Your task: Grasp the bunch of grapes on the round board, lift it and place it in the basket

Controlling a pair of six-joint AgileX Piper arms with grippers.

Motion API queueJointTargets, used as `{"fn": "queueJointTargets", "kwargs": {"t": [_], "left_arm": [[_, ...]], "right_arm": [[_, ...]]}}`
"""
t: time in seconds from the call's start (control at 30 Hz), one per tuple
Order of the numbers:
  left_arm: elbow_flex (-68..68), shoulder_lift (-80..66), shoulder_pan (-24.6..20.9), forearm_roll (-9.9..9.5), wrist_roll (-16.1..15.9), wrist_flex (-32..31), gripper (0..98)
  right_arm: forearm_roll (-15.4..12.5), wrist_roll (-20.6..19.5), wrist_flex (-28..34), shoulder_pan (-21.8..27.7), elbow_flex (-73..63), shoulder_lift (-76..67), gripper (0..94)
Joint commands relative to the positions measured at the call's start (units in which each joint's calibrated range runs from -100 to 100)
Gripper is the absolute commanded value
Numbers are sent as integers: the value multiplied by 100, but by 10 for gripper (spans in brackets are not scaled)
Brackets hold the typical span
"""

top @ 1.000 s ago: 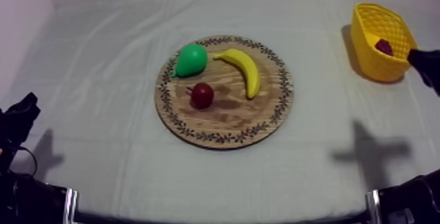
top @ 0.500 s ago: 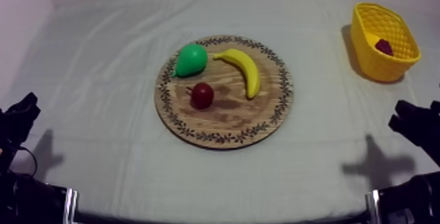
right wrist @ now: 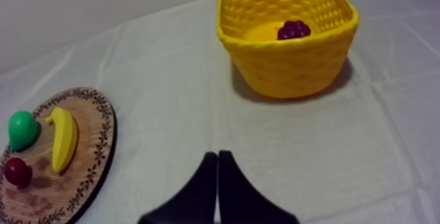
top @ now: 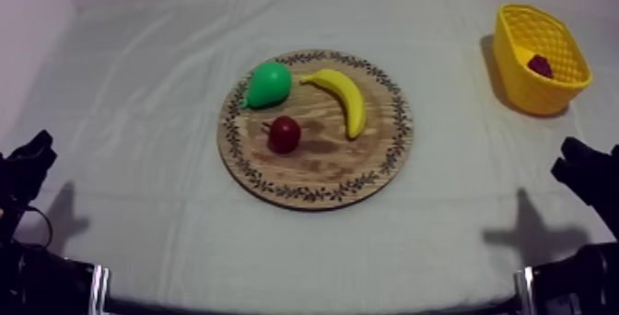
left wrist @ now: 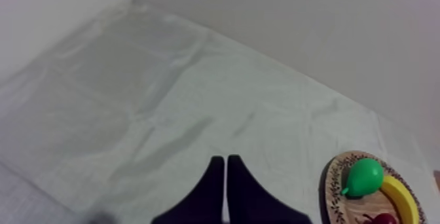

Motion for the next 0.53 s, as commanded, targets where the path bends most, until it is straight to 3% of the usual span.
{"fn": "queueJointTargets", "kwargs": {"t": [0.0,0.17,0.5], "left_arm": [[0,5,-3,1,1,-1,1],[0,5,-3,1,1,-1,1],[0,5,-3,1,1,-1,1]], "right_arm": [[18,825,-6,0,13,-2,6],[17,1242,-21,7,19,-8,6],[17,1255,-32,9,20,-9,6]]}}
